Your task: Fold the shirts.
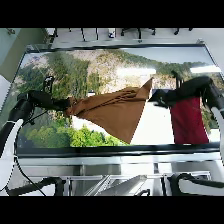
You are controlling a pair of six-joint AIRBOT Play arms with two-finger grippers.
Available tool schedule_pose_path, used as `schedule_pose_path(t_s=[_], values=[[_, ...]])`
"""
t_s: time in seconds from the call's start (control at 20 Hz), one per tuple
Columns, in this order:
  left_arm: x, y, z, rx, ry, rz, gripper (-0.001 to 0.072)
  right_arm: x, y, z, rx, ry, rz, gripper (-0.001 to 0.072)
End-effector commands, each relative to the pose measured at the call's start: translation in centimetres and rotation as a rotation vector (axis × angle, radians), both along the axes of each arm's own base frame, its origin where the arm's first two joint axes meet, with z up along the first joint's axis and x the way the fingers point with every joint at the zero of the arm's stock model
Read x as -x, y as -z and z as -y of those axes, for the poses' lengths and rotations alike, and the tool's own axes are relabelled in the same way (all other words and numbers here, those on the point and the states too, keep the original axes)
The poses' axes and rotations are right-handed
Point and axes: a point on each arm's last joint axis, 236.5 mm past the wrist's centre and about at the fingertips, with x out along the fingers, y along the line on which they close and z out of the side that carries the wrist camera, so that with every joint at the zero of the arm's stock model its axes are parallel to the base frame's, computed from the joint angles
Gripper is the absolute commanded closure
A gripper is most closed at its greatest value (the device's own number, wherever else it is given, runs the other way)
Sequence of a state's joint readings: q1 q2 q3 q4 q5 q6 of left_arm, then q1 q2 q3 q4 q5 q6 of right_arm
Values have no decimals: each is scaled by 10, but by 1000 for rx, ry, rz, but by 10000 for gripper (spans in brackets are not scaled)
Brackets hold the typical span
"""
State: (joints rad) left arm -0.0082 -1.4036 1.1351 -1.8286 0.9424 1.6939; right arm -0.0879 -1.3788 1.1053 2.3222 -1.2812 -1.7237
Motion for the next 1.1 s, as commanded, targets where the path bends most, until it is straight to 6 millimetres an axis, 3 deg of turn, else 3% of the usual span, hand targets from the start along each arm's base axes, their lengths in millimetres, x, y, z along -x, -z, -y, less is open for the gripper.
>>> schedule_pose_path(t_s=[0.0, 0.1, 0.2, 0.4, 0.6, 0.65, 0.8, 0.85, 0.9, 1.0, 1.05], values=[[0, 2, -6, -1, -12, -7, 691, 80, 39, -34, -24, -8, -132, 195], [0, 2, -6, -1, -12, -7, 691, 112, 71, -56, -6, -4, -191, 216], [1, 2, -5, 0, -11, -8, 691, 131, 96, -69, 33, -5, -226, 217], [2, 2, -5, 0, -9, -14, 691, 136, 116, -95, 48, -15, -226, 260], [4, 3, -5, 0, -7, -20, 691, 133, 136, -105, 60, 11, -251, 260], [4, 3, -5, 0, -8, -21, 691, 125, 136, -106, 60, 24, -232, 281], [6, 4, -4, 3, -5, -33, 691, 87, 123, -109, 57, 67, -116, 511], [8, 4, -2, 10, -4, -40, 691, 78, 117, -111, 51, 67, -88, 640], [10, 2, -2, 10, -2, -43, 691, 69, 109, -115, 41, 61, -60, 693], [11, -16, -4, 10, -3, -7, 692, 49, 80, -121, 13, 40, 32, 693], [10, -39, -8, 12, -16, 46, 691, 35, 52, -124, -12, 34, 104, 693]])
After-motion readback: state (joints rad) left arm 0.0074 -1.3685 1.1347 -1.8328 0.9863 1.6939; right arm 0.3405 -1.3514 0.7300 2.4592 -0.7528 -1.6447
